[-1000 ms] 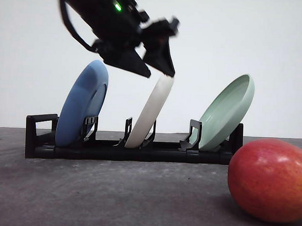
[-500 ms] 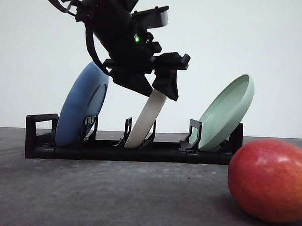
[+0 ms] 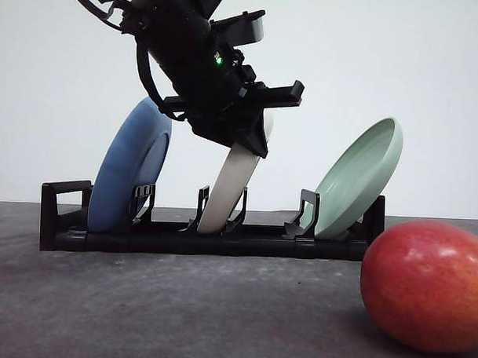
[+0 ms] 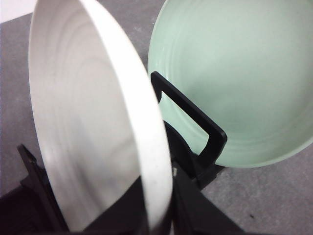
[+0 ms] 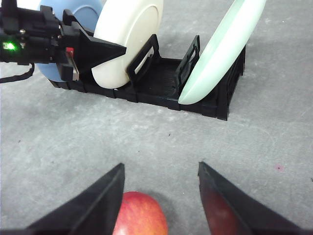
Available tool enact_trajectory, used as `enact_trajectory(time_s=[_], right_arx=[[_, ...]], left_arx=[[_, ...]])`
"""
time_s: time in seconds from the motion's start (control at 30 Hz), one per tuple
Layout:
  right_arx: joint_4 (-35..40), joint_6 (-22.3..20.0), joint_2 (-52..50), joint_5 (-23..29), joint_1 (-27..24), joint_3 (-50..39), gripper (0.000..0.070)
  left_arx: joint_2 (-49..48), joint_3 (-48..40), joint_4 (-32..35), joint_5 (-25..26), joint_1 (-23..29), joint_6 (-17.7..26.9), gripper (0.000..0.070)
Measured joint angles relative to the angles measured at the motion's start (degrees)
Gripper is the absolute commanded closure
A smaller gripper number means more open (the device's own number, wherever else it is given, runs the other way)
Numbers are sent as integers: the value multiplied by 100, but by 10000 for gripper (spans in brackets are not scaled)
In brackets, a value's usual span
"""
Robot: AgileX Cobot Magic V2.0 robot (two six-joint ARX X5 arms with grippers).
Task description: Place pomegranate in white plate
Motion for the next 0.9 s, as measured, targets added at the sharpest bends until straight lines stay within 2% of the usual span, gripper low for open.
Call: enact_trajectory(time_s=[0.47, 0.63, 0.9], right_arx=[[-2, 0, 2, 0, 0, 0, 396], [-2, 0, 2, -4, 0, 0, 396], [0, 0, 2, -9, 0, 0, 396]], left_arx=[[-787, 0, -100, 18, -2, -484, 689], [-1317, 0, -172, 255, -4, -737, 689], [-2365, -15, -1065, 390, -189, -1016, 688]])
